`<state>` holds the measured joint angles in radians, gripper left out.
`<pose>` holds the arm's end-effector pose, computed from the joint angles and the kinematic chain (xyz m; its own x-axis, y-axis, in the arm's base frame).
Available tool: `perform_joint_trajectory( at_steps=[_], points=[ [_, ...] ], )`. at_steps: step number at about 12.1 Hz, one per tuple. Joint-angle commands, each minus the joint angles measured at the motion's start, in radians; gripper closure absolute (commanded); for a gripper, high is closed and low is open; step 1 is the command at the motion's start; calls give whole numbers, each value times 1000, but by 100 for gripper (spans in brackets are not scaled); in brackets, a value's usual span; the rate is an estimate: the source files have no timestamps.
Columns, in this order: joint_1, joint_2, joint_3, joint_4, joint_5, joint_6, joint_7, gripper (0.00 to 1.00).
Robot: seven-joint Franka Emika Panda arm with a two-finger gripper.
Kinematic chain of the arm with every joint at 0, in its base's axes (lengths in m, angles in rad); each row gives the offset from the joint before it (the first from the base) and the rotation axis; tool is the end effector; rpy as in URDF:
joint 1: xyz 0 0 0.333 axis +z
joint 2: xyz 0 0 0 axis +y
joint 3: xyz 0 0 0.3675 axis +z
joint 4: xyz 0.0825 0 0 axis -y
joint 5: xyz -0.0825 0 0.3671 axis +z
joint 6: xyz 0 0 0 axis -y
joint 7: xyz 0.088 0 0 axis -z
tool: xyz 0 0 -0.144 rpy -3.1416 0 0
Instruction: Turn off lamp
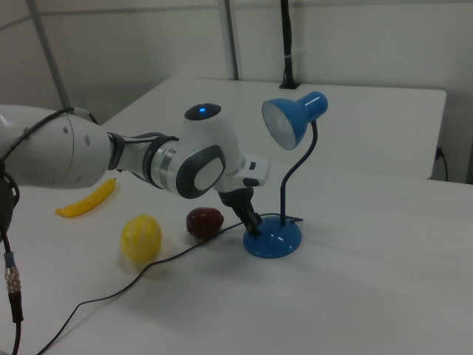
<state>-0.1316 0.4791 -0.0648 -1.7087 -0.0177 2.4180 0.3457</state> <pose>0.6957 -0.1330 0.3565 0.8428 -0.4867 0.2299 -0.4925 -0.8696 -0.0357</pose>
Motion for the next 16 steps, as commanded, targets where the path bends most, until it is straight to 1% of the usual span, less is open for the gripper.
perform_joint_trajectory(
  at_steps=[1,6,11,13,15,16],
  points=[
    [4,9,-4,-51,-19,20,27,100],
    [4,19,-6,-77,-19,20,27,100],
    [6,7,-6,-66,-18,7,30,100],
    [13,-49,-4,-65,-18,-63,27,100],
    [20,-124,6,-51,-16,-211,15,100],
    [36,-169,8,-42,-13,-273,0,100]
  ],
)
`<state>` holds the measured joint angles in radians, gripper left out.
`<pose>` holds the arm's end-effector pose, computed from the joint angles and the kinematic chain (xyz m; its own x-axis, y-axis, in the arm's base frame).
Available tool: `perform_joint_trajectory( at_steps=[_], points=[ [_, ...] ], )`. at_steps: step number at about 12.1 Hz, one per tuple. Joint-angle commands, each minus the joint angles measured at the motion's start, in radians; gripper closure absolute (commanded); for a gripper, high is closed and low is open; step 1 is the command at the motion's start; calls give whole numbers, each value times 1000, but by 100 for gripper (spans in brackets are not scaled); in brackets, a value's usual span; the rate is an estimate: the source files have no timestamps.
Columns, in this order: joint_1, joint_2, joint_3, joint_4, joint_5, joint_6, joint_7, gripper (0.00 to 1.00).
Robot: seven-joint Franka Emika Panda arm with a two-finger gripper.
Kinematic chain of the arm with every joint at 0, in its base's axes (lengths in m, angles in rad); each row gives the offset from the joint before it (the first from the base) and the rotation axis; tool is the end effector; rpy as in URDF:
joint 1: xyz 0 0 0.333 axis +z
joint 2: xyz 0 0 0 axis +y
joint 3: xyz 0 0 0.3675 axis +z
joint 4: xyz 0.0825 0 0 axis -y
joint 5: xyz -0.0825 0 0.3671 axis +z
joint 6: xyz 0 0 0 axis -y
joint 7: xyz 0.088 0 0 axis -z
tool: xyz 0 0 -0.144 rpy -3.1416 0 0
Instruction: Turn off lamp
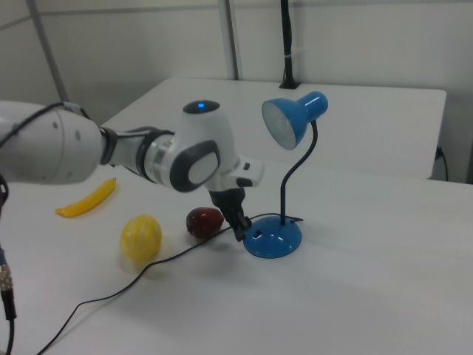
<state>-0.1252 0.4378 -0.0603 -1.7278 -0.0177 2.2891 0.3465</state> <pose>0.6748 -0.1228 0.3619 0.8633 -0.4877 0.1298 -0.4914 -0.8710 -0.0041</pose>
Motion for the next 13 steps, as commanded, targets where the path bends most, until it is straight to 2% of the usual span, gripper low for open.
perform_joint_trajectory(
  at_steps=[1,2,3,4,8,11,13],
  points=[
    [54,-164,4,-18,-5,-210,-27,100],
    [74,-206,4,-18,-1,-265,-52,99],
    [102,-240,5,-18,-1,-314,-67,94],
    [122,-272,5,-18,1,-363,-85,81],
    [147,-378,5,-18,35,-549,-208,0],
    [131,-428,-4,-13,35,-646,-322,0],
    [128,-429,-7,5,33,-669,-330,0]
  ],
)
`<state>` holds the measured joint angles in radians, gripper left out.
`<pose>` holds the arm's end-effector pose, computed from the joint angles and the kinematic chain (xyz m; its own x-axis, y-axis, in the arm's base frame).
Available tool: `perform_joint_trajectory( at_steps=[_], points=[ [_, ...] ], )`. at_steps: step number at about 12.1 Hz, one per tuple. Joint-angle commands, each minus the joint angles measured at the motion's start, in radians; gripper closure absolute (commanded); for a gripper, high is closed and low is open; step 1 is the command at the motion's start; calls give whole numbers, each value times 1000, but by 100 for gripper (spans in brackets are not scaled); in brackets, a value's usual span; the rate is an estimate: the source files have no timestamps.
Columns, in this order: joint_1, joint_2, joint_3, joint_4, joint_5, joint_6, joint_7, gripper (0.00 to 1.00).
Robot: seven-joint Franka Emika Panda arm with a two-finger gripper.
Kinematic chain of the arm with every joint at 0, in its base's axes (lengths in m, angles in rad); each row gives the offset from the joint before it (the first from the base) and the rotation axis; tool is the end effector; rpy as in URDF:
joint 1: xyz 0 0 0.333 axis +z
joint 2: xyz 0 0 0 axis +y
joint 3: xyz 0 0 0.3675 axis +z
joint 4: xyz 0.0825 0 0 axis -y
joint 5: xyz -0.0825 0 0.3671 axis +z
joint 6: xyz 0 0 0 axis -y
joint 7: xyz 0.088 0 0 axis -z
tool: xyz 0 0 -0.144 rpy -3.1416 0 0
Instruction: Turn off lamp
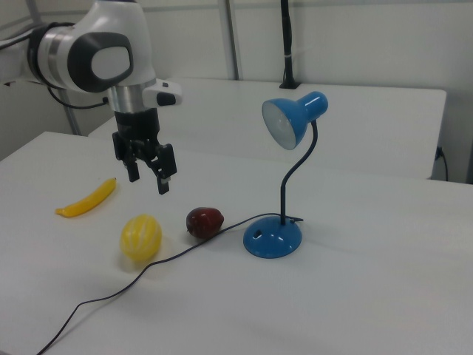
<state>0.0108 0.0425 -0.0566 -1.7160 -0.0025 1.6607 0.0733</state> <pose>0.5470 -0.0248 0.5573 0.9882 -0.1186 -0.0970 -0.1180 -0.9929 0.0120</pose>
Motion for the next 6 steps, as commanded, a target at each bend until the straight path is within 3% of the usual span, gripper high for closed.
perform_joint_trajectory(
  at_steps=[1,6],
  points=[
    [-12,-33,-11,1,18,-41,-56,0],
    [-23,-33,-9,1,18,-44,-38,0]
  ],
)
